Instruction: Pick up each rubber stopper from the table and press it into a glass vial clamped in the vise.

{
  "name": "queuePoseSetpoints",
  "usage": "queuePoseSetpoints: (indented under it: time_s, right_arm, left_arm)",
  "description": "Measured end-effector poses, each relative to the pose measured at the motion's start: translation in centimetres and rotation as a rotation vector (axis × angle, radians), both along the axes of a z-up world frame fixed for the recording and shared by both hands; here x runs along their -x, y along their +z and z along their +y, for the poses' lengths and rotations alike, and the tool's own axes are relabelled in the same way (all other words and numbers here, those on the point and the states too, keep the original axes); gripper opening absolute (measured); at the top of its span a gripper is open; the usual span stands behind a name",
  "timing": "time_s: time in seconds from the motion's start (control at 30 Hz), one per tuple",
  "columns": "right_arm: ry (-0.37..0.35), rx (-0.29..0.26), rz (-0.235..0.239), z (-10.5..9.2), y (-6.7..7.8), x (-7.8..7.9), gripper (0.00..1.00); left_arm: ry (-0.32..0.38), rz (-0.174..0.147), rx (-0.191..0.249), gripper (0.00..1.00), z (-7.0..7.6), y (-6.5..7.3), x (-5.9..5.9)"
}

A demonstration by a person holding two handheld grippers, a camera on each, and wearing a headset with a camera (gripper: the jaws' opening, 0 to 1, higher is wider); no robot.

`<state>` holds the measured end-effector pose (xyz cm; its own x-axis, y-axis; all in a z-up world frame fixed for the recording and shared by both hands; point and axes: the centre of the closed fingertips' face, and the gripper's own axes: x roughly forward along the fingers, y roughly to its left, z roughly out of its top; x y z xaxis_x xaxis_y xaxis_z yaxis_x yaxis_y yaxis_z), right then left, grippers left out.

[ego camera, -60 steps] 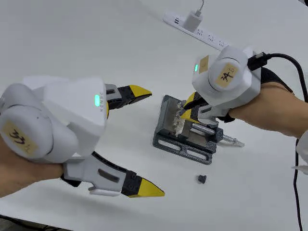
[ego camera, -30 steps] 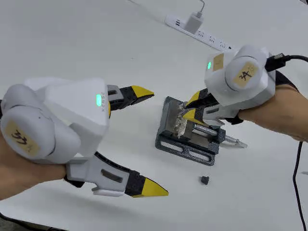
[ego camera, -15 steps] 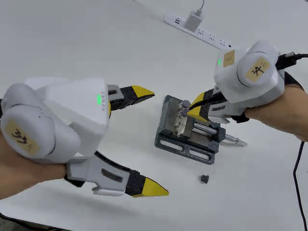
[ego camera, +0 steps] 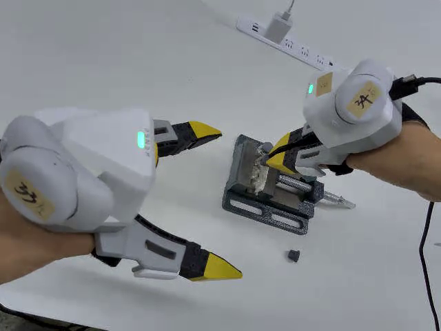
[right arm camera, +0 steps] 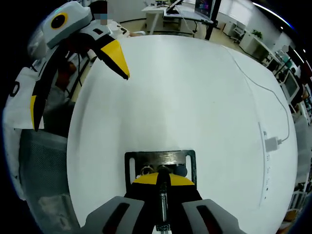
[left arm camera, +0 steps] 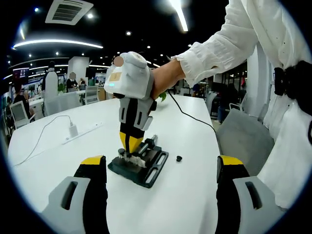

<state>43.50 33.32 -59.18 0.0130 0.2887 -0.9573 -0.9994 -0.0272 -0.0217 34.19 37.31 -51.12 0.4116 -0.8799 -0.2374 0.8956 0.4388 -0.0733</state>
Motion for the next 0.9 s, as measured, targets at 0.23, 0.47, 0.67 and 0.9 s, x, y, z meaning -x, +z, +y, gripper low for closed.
queuePoseSetpoints:
  time_s: [0.23,0.47,0.67,0.9]
  right_arm:
    - [0.007,0.024,0.016,0.25,-0.02,0.07,0.01]
    - [0.014,0.029,0.012,0.1,-0.19,0.1,0.01]
    - [0.006,0.043,0.029,0.22,-0.23,0.03,0.01]
    - [0.005,0.052,0.03,0.43,-0.26,0.14,0.01]
  left_arm:
    - [-0.002,-0.004,0.009,0.93,-0.22,0.17,-0.11]
    - [-0.004,-0.003,0.01,0.92,-0.35,0.12,-0.04]
    - [-0.004,-0.005,0.013,0.92,-0.39,0.14,-0.1]
    - [-0.004,-0.008,0.022,0.92,-0.61,0.32,-0.27]
